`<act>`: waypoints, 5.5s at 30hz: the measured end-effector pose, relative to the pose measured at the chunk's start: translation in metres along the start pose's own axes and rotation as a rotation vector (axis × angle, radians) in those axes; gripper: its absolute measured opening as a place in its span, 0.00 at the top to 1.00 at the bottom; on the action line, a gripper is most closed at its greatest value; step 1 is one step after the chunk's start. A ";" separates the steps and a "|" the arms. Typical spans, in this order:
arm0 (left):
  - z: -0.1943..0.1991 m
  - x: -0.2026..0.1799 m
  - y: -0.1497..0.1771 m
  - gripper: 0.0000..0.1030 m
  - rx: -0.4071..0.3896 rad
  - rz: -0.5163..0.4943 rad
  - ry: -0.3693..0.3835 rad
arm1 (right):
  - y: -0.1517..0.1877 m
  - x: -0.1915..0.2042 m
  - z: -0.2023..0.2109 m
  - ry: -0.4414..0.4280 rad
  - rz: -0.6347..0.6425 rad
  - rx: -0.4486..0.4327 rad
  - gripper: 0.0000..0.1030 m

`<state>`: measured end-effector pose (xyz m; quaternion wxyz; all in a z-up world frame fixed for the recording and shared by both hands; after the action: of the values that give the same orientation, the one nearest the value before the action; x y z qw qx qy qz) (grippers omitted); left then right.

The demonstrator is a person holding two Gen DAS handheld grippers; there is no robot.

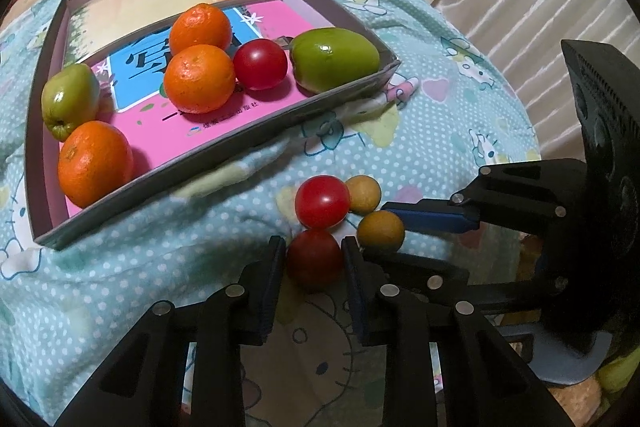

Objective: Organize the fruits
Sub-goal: 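Grasp a red tomato with the left tool while the right tool grasps a small yellow fruit, then carry the tomato with the left tool while the right tool carries the yellow fruit over the tray, then open the right tool to drop the yellow fruit while the left tool releases the tomato, then withdraw both open tools back to the last tomato and yellow fruit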

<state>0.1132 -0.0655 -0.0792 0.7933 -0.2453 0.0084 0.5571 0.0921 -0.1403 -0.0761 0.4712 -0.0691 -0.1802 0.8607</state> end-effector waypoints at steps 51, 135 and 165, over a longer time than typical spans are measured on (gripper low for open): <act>0.103 0.047 -0.009 0.73 -0.337 0.207 -0.252 | -0.054 -0.018 0.080 -0.133 -0.082 -0.458 0.75; 0.060 0.042 -0.028 0.66 -0.330 0.154 -0.276 | -0.051 -0.041 0.044 -0.060 -0.112 -0.465 0.48; 0.092 0.039 -0.024 0.33 -0.433 0.186 -0.269 | -0.049 -0.048 0.060 -0.054 -0.149 -0.529 0.33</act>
<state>0.1250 -0.0008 -0.0001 0.6616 -0.3313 -0.1939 0.6441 0.1393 -0.1709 -0.0045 0.4938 -0.1532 -0.4158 0.7482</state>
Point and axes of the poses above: each gripper's, at about its wrist camera, not at the fingertips, and z roughly against the way its jaws point, x to its left, y to its underside, the point moved 2 cm from there along -z, roughly the way its jaws point, and after that the axes turned 2 degrees about -z, right-handed, at the moved point
